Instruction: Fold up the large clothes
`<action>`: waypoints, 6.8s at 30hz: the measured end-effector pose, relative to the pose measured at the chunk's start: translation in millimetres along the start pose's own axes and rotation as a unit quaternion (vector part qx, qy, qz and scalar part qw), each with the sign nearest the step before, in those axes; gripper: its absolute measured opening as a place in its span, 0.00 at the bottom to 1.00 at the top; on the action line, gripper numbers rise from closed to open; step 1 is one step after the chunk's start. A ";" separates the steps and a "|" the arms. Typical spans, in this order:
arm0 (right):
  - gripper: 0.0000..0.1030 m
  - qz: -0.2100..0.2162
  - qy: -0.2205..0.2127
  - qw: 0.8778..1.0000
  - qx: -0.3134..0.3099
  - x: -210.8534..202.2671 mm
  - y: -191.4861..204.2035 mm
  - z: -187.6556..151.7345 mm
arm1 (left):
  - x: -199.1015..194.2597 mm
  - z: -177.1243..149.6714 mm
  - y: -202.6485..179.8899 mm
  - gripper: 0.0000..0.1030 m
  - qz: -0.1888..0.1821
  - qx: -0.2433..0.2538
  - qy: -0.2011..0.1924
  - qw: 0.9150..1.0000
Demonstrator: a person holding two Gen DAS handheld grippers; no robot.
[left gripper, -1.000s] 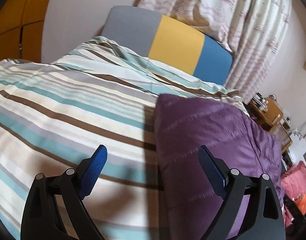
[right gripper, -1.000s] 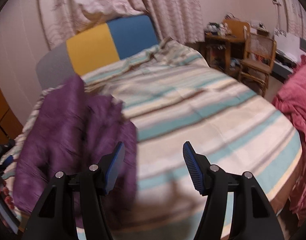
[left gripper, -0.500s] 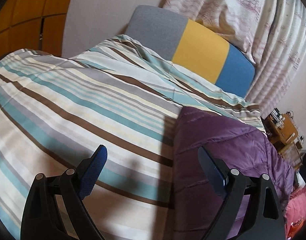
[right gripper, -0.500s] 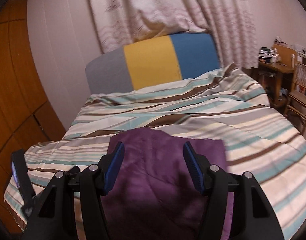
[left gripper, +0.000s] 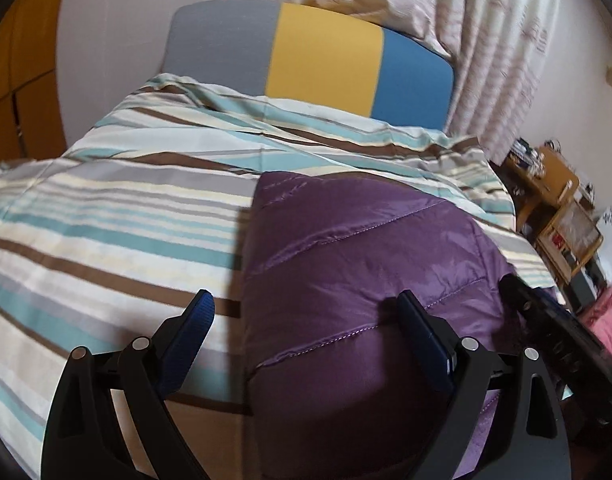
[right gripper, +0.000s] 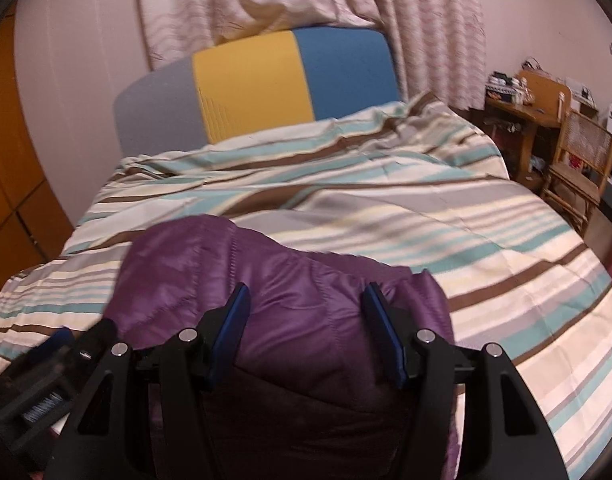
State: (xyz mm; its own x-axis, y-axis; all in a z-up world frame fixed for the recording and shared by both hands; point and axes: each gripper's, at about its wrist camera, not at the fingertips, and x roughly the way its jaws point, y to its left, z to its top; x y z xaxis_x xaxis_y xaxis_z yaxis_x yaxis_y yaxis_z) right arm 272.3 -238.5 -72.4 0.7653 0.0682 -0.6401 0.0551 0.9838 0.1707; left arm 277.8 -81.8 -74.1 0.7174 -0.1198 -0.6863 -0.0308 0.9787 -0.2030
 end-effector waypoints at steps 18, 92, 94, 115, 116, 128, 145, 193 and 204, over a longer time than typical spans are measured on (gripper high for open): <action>0.56 -0.027 0.050 0.997 0.046 48.8 -43.9 -32.1 | 68.0 -3.5 -49.6 0.94 0.051 0.129 0.056 0.989; 0.95 -0.043 0.047 0.996 0.063 -41.9 -77.7 -123.4 | -16.2 -95.6 -48.9 0.97 -0.061 0.153 0.018 0.986; 0.96 -0.041 0.047 0.996 0.066 -41.7 -79.8 -122.6 | -21.5 -92.2 -39.3 0.97 -0.079 0.122 0.024 0.989; 0.98 0.018 0.080 0.991 0.109 -56.1 -97.2 -108.8 | -20.5 -72.5 12.3 0.97 -0.150 -0.001 0.048 0.987; 0.98 0.034 0.073 0.989 0.124 -61.3 -101.6 -106.7 | -19.1 -73.6 12.6 0.97 -0.158 -0.005 0.053 0.986; 0.98 0.047 0.129 0.983 0.123 -38.2 -87.5 -75.5 | -0.8 -70.9 0.1 0.97 -0.193 0.037 0.112 0.974; 0.68 0.152 0.154 0.966 0.142 -5.8 -86.1 -88.2 | 11.2 -72.2 -14.9 0.96 -0.165 0.067 0.126 0.976; 0.61 0.233 0.105 0.954 -0.159 29.9 290.4 -130.8 | -96.3 -91.0 240.6 0.71 0.070 -0.024 -0.047 0.996; 0.80 0.209 0.085 0.964 -0.143 16.6 300.0 -140.9 | -112.6 -99.9 241.9 0.89 0.088 -0.057 -0.061 0.993</action>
State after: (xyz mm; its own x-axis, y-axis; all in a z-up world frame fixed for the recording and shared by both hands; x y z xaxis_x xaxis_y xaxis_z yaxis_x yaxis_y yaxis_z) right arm 211.2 81.2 -137.3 0.5657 0.4698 -0.6777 -0.4328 0.8687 0.2409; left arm 120.1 151.8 -115.7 0.7725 0.0791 -0.6301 -0.2369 0.9565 -0.1704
